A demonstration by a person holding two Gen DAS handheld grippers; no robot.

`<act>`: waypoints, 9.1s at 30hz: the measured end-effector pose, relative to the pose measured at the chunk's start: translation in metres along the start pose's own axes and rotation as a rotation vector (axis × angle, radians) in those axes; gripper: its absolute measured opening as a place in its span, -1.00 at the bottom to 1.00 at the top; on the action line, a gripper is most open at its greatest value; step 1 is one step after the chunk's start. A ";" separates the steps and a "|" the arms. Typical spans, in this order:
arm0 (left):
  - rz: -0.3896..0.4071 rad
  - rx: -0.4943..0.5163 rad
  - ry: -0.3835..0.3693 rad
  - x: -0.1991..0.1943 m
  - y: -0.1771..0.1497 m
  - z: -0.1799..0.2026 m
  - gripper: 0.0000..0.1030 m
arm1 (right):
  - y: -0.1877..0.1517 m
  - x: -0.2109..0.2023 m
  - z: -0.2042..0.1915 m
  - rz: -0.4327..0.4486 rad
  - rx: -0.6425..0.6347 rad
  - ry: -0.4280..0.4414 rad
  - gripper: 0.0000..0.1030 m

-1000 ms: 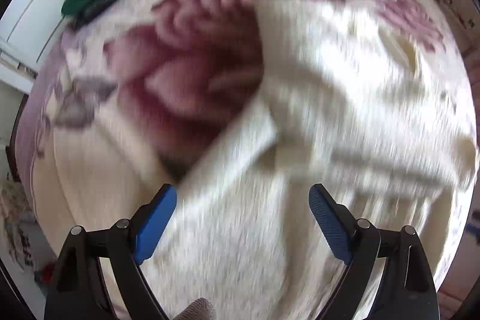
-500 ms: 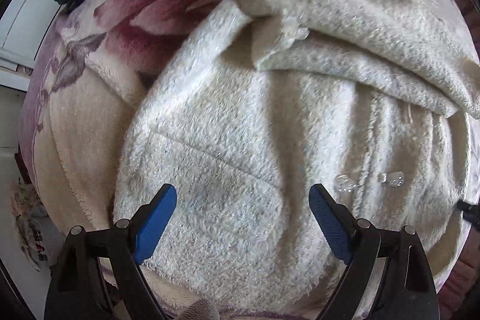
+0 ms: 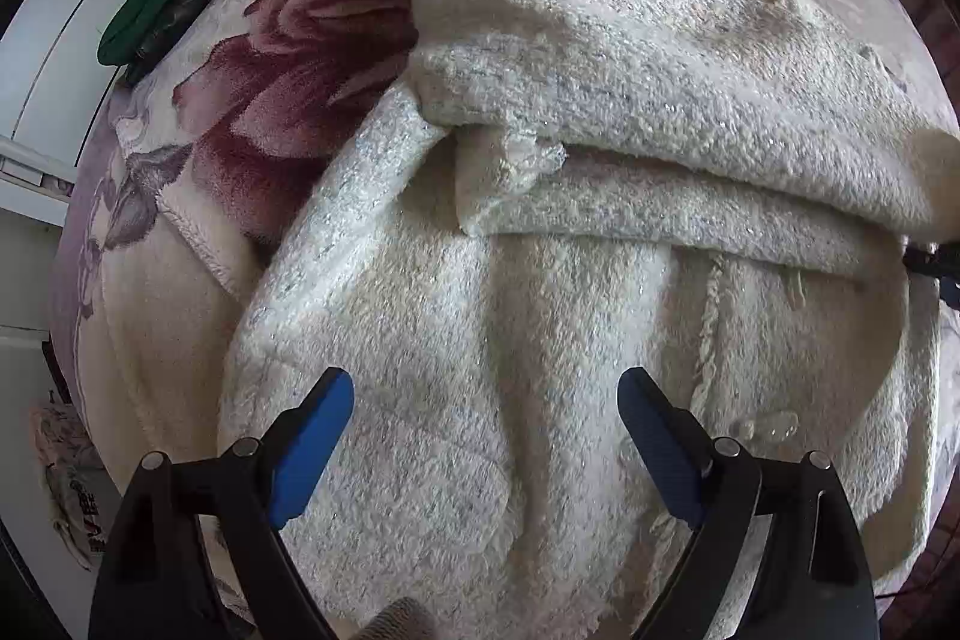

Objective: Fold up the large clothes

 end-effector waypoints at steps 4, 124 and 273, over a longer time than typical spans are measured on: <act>-0.002 -0.024 -0.014 -0.008 0.017 -0.013 0.75 | -0.013 -0.019 -0.013 -0.005 0.003 0.002 -0.06; 0.269 0.117 0.122 0.068 0.299 -0.024 0.76 | 0.197 0.076 -0.267 -0.109 -0.110 -0.151 -0.77; -0.120 -0.168 -0.742 0.073 0.123 -0.061 0.33 | -0.029 -0.025 -0.029 -0.038 0.708 0.594 0.45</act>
Point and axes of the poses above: each gripper's, at about its wrist camera, not at the fingertips, and x roughly the way its jaws point, z to its right, y to its top, the point moved 8 cm from there along x, roughly the way its jaws point, and after that the axes turned 9 degrees about z, right-handed, at the moved point
